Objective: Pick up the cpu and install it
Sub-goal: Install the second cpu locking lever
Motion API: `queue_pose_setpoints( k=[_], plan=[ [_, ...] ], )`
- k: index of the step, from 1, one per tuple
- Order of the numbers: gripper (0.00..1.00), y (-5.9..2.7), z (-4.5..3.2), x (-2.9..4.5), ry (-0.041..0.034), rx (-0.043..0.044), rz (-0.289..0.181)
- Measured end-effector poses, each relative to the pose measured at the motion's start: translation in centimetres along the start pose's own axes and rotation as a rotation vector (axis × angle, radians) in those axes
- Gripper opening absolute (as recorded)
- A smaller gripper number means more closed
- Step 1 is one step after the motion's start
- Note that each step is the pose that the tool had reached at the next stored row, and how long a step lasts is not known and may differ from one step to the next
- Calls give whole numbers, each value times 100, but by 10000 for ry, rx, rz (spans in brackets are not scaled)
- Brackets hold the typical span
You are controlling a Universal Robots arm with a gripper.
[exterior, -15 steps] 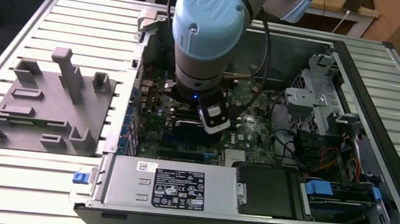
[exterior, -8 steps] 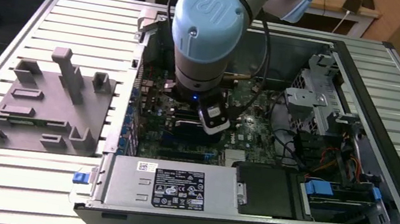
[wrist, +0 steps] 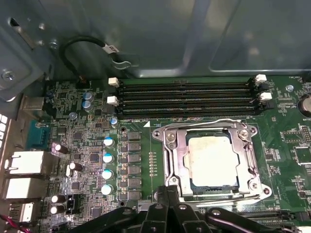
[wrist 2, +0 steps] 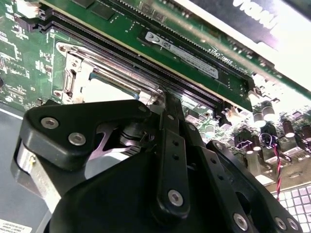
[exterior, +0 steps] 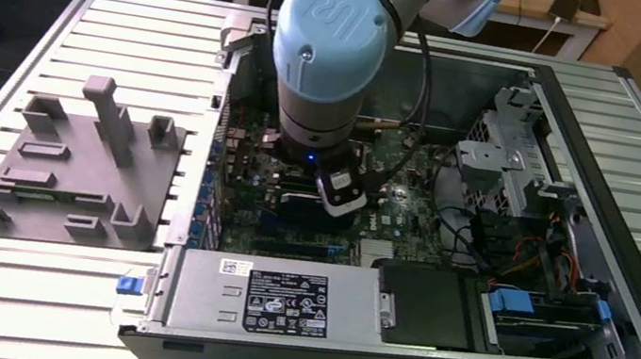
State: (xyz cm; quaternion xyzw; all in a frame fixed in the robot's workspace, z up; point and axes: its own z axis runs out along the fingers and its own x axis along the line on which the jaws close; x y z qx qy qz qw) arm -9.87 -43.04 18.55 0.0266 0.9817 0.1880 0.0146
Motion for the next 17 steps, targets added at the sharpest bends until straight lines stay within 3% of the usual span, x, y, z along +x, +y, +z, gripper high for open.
queue_pose_setpoints(
  k=[8, 17],
  plan=[
    [11, 13, -30, 7, -4, -8, -1],
    [11, 126, -318, 1, -3, 19, -1]
  ],
)
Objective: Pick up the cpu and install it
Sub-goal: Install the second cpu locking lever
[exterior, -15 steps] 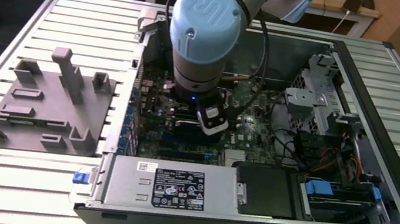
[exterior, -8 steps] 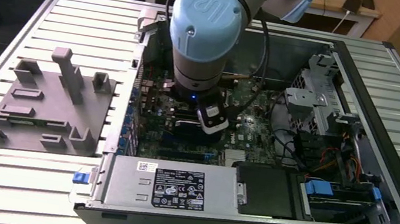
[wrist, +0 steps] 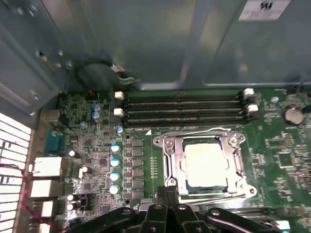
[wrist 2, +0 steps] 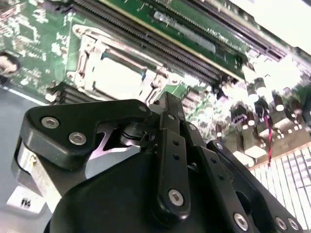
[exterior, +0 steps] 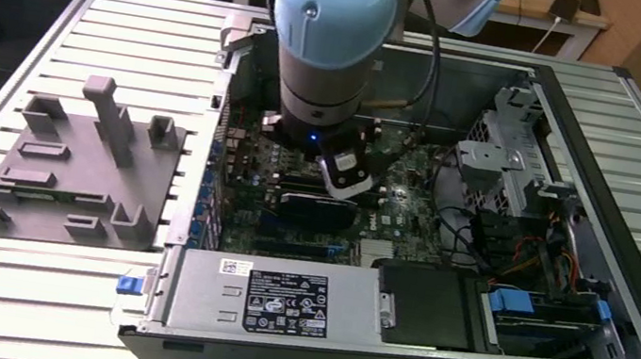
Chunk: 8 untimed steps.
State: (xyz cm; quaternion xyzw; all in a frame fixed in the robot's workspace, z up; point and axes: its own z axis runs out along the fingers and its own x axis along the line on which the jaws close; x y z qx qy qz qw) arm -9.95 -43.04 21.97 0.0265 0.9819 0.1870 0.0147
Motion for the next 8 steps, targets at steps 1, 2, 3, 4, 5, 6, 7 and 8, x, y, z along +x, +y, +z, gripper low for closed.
queue_pose_setpoints(
  k=[1, 2, 3, 4, 5, 6, 7, 8],
  plan=[
    [11, 12, -31, 0, -1, 9, 1],
    [11, 23, -60, 0, -2, 27, 2],
    [11, 34, -85, -1, -5, 51, 3],
    [11, 43, -109, -1, -8, 85, 5],
    [11, 52, -129, -2, -11, 127, 7],
    [11, 60, -146, -2, -15, 179, 8],
    [11, 69, -161, -3, -20, 247, 6],
    [11, 75, -172, -3, -24, 333, 4]
  ],
)
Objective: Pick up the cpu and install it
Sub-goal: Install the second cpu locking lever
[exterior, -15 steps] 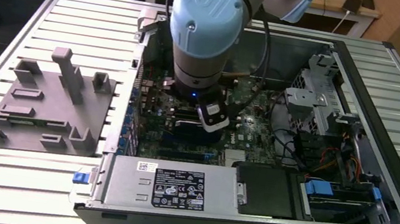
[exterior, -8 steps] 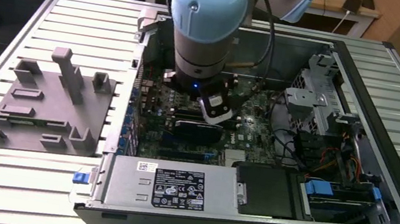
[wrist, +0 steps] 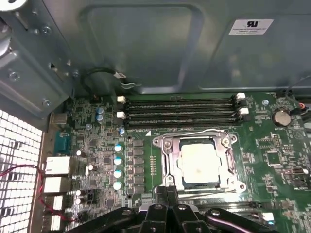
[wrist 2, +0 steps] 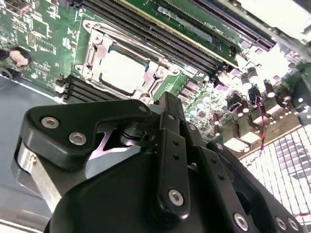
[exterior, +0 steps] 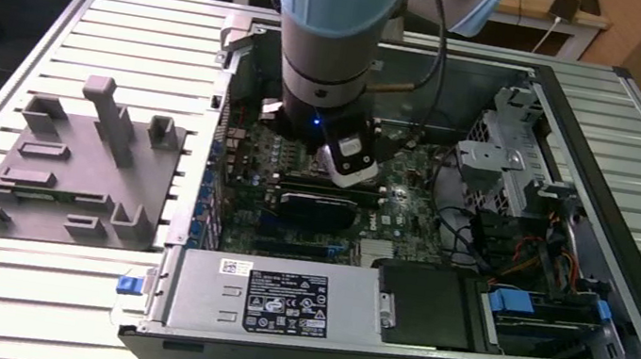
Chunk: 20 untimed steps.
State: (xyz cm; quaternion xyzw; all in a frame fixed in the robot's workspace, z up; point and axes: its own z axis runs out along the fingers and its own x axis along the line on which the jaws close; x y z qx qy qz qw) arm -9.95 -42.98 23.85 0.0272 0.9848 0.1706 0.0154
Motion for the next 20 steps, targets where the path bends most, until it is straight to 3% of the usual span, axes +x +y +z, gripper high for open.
queue_pose_setpoints(
  k=[2, 6, 7, 9, 14, 20],
  plan=[
    [11, 12, -12, 0, -12, 238, -6],
    [11, 43, -5, 2, -48, 915, -28],
    [11, 54, -1, 2, -52, 1028, -32],
    [11, 85, 10, -6, -57, 1128, -34],
    [11, 178, 51, -57, -64, 1268, -41],
    [11, 302, 126, -165, -63, 1342, -41]
  ],
)
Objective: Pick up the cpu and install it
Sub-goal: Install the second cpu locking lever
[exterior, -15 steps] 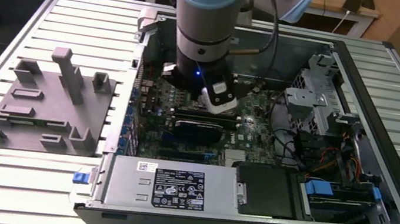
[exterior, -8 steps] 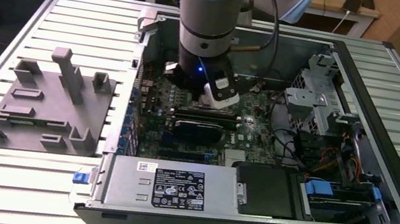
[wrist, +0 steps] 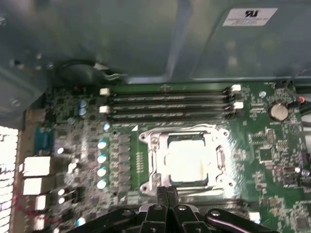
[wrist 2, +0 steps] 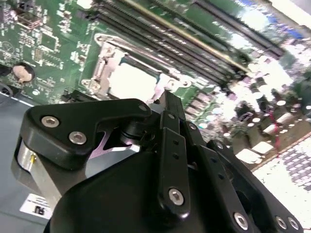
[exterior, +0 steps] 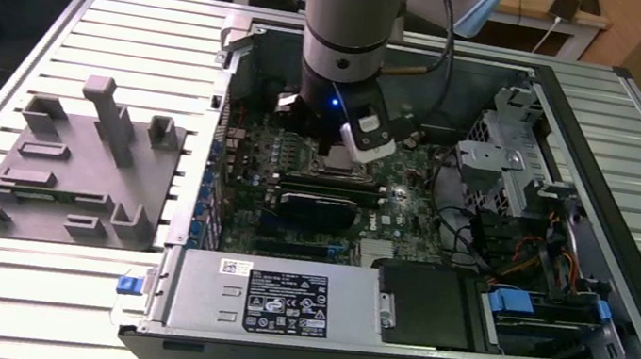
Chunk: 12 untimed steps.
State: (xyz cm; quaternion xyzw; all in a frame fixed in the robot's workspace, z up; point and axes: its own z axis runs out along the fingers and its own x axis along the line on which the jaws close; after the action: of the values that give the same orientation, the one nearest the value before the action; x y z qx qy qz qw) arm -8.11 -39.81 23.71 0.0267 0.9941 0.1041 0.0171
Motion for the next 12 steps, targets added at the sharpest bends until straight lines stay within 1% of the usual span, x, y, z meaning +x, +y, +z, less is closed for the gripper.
queue_pose_setpoints(
  k=[2, 3, 7, 8, 12],
  plan=[
    [11, 44, 21, -42, 2, 33, 0],
    [11, 62, 30, -58, -1, 73, -3],
    [11, 124, 58, -110, -12, 313, -12],
    [11, 140, 66, -127, -14, 344, -14],
    [11, 191, 100, -222, -6, 364, -11]
  ],
)
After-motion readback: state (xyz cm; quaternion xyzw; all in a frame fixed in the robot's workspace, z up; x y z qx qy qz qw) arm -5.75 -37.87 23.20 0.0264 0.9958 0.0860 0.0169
